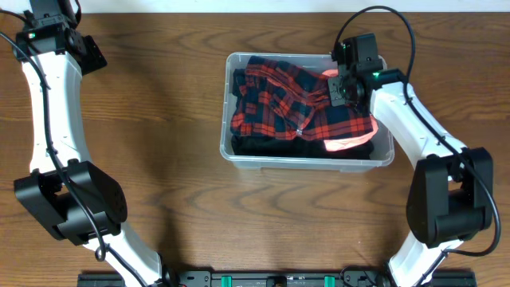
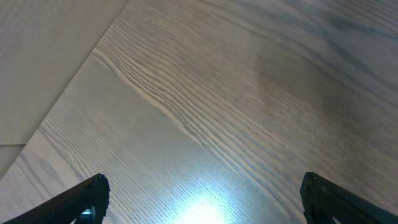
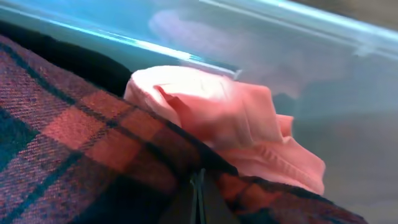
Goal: Pack container
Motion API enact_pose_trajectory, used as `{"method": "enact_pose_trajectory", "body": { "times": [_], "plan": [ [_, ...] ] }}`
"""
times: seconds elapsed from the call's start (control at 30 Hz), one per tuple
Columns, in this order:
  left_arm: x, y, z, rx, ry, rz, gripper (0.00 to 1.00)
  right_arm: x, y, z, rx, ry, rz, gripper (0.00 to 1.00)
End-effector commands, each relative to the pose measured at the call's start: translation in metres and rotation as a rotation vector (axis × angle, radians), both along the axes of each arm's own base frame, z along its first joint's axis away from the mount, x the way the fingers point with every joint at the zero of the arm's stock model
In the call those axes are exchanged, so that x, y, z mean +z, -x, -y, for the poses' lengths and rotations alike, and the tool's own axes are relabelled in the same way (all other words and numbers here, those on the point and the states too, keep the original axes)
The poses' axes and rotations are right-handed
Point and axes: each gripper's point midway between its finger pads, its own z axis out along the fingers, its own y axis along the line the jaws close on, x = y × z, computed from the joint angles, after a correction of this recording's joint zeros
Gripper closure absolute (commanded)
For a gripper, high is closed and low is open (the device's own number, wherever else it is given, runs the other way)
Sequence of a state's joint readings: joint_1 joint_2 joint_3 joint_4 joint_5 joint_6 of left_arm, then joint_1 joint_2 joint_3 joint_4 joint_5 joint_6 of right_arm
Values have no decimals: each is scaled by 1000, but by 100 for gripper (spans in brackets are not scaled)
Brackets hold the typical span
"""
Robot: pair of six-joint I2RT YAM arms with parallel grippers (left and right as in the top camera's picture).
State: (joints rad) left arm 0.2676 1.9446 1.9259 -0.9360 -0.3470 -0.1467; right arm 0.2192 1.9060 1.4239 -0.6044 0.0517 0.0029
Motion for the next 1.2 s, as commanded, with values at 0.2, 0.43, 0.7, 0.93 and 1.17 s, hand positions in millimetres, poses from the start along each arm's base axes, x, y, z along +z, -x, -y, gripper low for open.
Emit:
{"method": "enact_pose_trajectory", "body": {
  "times": [0.2,0.43,0.7,0.93,1.17],
  "plan": [
    [-2,1,-3,10,-8,-9,2,-47,32,-2,21,6,-191,99],
    [-2,1,-3,10,-8,-9,2,-4,-6,-1,21,18,4,99],
    [-2,1,-3,10,-8,-9,2,113,-23,-19,61,-63,260,99],
    [-2,1,-3,10,-8,-9,2,152,4,-82,263,-275,296,90],
    [-2,1,-3,10,-8,-9,2,142,23,-152,454,-407,251,95]
  ]
}}
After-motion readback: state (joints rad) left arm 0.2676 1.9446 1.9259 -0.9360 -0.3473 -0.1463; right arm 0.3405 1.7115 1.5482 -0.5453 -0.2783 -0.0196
